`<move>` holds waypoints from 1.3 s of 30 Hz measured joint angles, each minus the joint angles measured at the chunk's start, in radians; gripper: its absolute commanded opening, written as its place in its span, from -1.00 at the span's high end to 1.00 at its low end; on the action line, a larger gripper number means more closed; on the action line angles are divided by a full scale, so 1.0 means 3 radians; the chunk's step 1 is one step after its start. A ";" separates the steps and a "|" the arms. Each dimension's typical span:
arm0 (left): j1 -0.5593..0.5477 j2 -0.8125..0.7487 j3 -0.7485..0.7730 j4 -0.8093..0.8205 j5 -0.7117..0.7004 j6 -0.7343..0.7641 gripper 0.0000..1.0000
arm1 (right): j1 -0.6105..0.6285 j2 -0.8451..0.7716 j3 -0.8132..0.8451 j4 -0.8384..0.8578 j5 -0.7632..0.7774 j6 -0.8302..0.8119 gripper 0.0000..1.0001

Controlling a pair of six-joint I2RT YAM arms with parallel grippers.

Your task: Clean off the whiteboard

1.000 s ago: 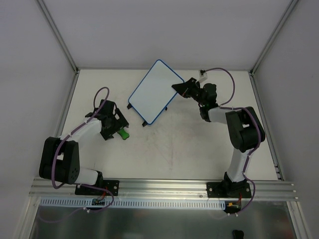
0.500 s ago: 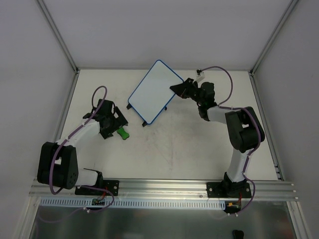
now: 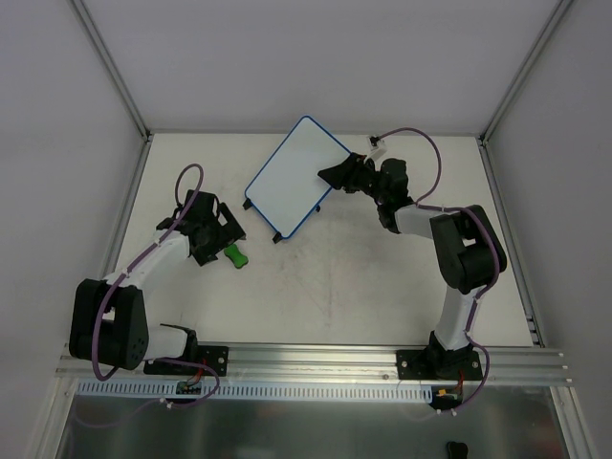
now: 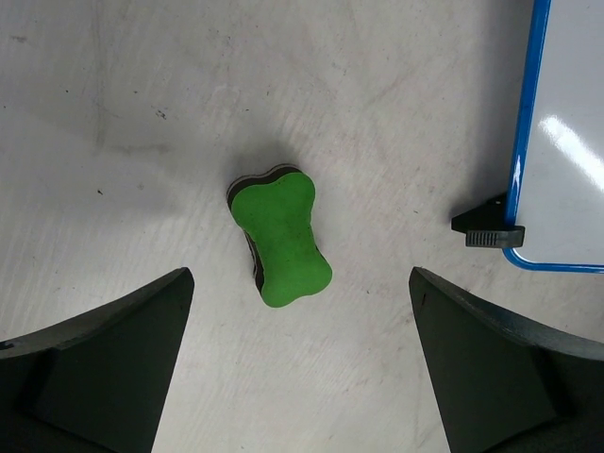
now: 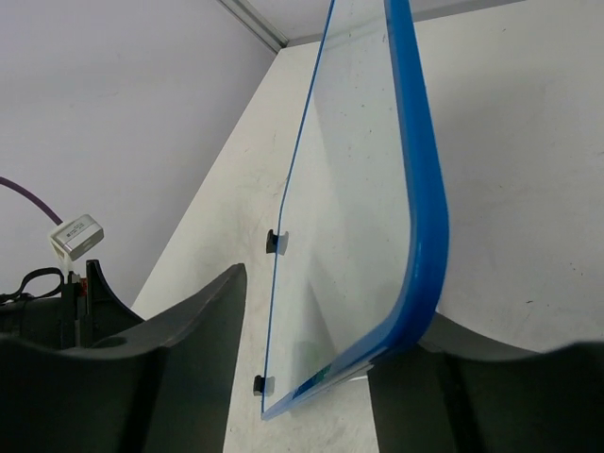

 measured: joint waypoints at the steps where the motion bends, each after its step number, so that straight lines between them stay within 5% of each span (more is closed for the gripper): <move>1: 0.0000 0.0000 0.0000 0.0000 0.0005 0.0001 -0.98 | 0.0001 0.0000 0.0000 0.0000 -0.0005 -0.0008 -0.20; 20: 0.0000 0.0000 0.0000 -0.0004 0.0010 0.0028 -0.98 | -0.0010 0.0000 -0.0015 0.0009 -0.0023 0.0022 -0.98; 32: 0.0000 -0.0277 -0.0006 -0.0013 0.0034 0.0086 -0.98 | -0.0164 -0.0047 -0.0544 0.0631 -0.0062 0.0343 -0.99; 39: 0.0000 -0.0689 -0.0102 -0.0018 -0.0103 0.0140 -0.98 | -0.0168 -0.0594 -0.1035 0.0683 -0.0039 0.0306 -0.98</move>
